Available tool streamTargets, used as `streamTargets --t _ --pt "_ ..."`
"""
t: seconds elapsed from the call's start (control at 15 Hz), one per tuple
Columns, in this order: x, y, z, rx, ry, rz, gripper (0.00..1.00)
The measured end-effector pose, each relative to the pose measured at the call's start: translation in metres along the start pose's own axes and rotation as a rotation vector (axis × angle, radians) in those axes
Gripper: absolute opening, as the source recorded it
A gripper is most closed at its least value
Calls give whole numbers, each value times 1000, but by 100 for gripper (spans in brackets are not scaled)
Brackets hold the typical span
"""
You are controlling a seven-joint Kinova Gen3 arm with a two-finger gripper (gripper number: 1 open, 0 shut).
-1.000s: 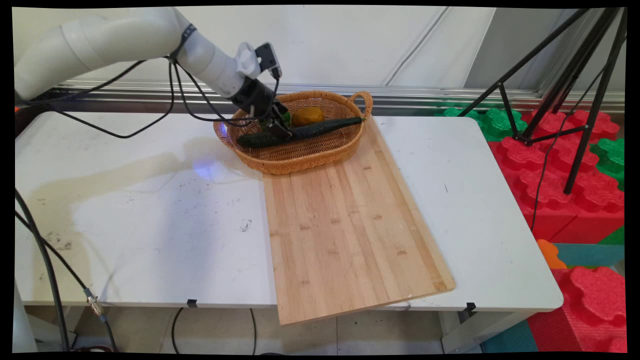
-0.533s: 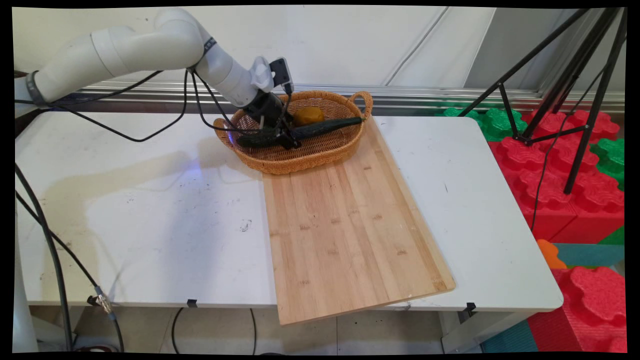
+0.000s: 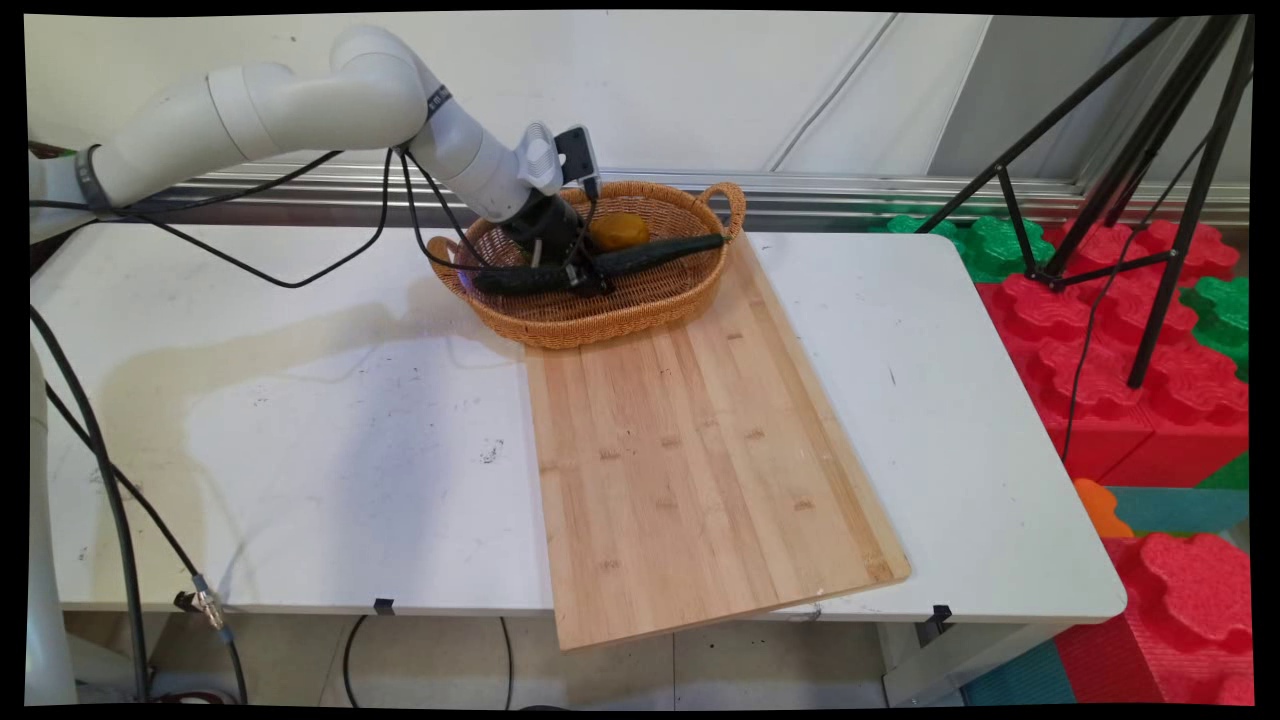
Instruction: Pick up the cucumber from the vegetable basket, then place the picked object on the cutting board
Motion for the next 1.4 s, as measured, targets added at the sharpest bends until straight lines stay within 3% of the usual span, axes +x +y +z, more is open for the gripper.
streamTargets --t 0.6,1.4 --pt "6 4 -2 32 12 3 0" --pt "21 5 -62 91 99 47 0"
